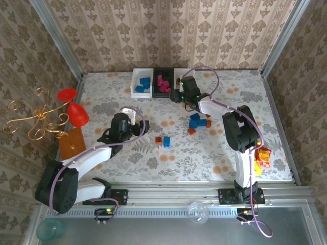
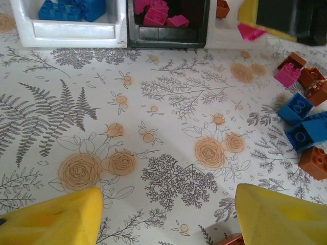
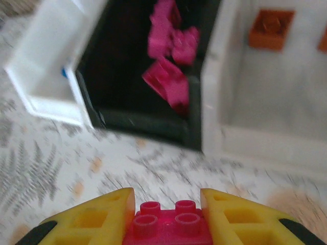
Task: Sort the legos into containers by color
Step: Place the lego in the container.
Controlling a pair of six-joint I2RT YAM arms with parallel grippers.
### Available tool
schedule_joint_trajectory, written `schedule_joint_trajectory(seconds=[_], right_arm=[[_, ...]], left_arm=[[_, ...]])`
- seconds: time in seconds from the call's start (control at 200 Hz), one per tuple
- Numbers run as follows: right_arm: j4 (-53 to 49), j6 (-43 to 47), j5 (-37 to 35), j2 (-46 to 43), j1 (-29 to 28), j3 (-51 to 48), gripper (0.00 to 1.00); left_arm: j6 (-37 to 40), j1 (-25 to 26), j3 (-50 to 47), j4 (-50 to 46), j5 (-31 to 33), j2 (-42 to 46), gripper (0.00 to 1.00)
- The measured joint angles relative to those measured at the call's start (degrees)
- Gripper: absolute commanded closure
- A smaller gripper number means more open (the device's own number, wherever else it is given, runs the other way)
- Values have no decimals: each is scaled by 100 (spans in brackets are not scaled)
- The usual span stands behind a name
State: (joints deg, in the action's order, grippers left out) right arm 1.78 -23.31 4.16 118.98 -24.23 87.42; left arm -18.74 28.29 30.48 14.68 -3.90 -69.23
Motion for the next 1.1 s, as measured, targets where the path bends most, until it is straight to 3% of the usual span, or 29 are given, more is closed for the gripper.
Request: schedule_joint_trajectory(seconds=[0.265,0.445,0.66,0.76,0.915,1.1], right_arm=[[579,-190,17,1270,-9,1644,64],[267,-240,81,2277,-9,2986,55],[-74,-214,363,2345,-9,3375,45],[-125,-125,472,2004,-2,3001,42],[-66,90,522,662,57,1355,37],[-210,496,-46,-1056,260,-544,29]], left_arm=[[-15,0,-42,284,-203,28,28],[-15,-2,-59,393,-304,96,28],[-15,-31,-74,428,-374,138,28],[-15,-31,-74,450,-487,138,28],[-15,-9,-72,603,-850,103,28],[42,361,-4,702,-1248,-221,28]])
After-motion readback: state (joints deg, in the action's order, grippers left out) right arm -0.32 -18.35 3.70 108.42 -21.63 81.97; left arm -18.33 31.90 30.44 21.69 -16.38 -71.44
